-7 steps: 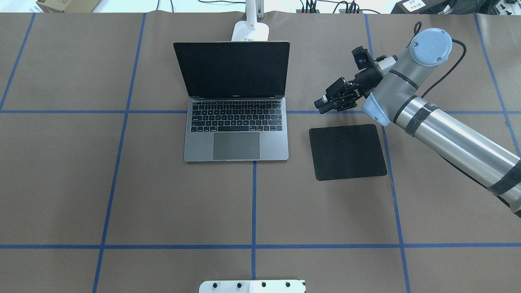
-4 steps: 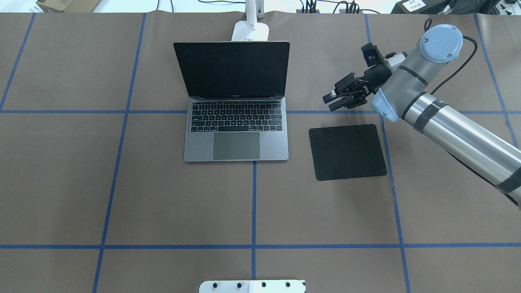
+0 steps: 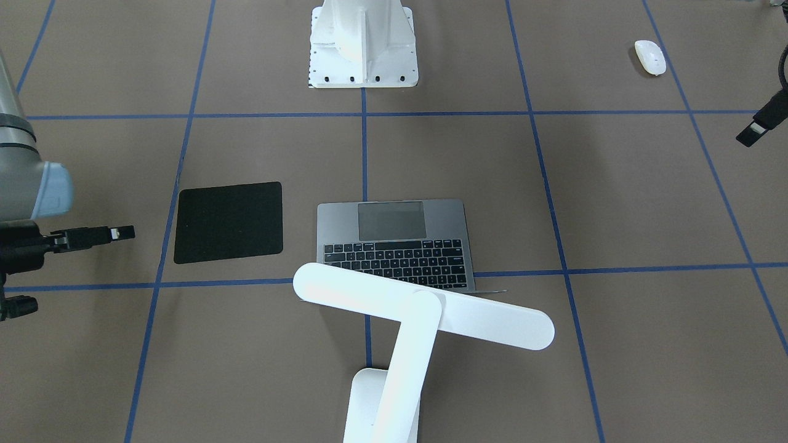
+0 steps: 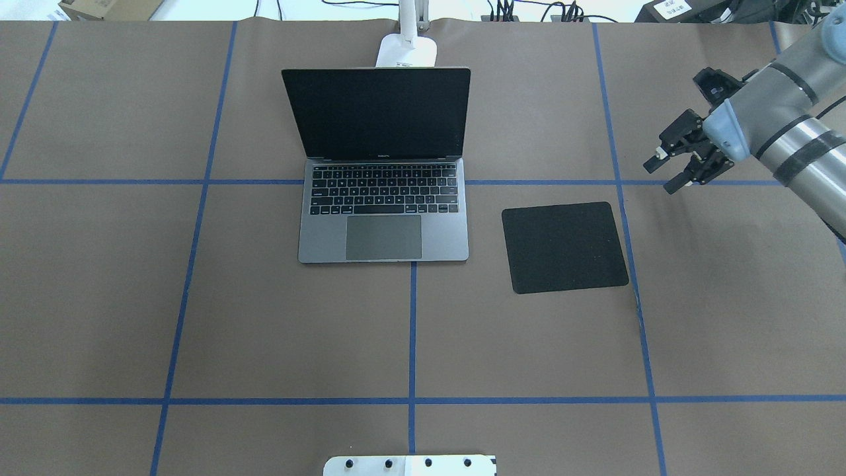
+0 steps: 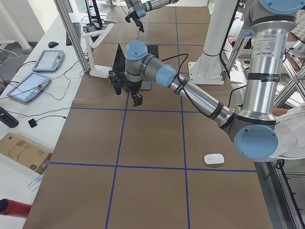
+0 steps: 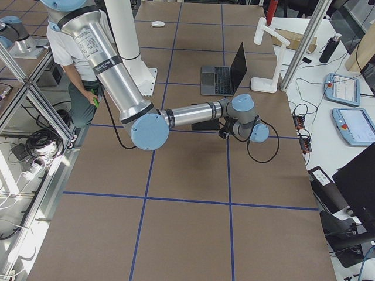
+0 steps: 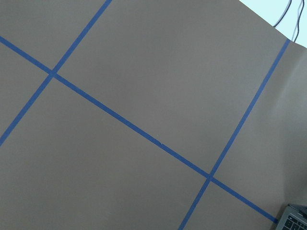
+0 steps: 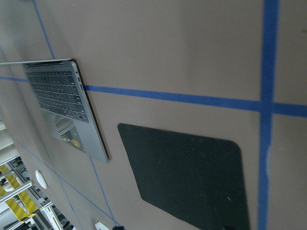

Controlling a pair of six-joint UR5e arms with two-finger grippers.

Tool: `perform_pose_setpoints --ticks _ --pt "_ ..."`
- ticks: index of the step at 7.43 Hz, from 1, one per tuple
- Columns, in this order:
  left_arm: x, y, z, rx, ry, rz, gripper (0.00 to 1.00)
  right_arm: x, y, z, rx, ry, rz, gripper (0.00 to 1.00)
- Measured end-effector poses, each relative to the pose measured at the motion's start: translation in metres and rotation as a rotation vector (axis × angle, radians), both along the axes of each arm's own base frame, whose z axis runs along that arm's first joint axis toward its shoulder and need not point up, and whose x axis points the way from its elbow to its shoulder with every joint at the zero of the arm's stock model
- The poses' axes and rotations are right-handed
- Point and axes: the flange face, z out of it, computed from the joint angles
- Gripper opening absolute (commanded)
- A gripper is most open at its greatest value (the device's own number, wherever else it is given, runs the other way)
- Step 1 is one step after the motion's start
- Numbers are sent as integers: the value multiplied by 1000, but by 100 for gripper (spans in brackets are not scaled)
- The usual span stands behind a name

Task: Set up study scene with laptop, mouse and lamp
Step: 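Withdraw the right gripper away from the mouse pad off the table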

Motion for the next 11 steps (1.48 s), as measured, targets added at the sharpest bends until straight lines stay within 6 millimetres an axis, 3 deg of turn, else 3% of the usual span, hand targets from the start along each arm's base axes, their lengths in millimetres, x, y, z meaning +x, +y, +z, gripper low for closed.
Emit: perform_pose_setpoints --ticks 2,5,6,7,9,11 --pt "3 28 26 124 -44 150 99 37 4 8 -21 142 -125 75" --pt "38 71 53 253 -147 394 99 101 -9 21 247 311 -252 80" --pt "50 90 64 269 -192 443 100 119 -12 31 359 338 -241 85" --pt "50 114 84 286 -210 466 100 133 -12 34 446 350 -215 99" --pt "27 174 163 316 -204 451 100 154 -15 19 538 364 -159 99" --pt "10 213 238 304 -174 392 99 170 -18 5 586 369 -119 99"
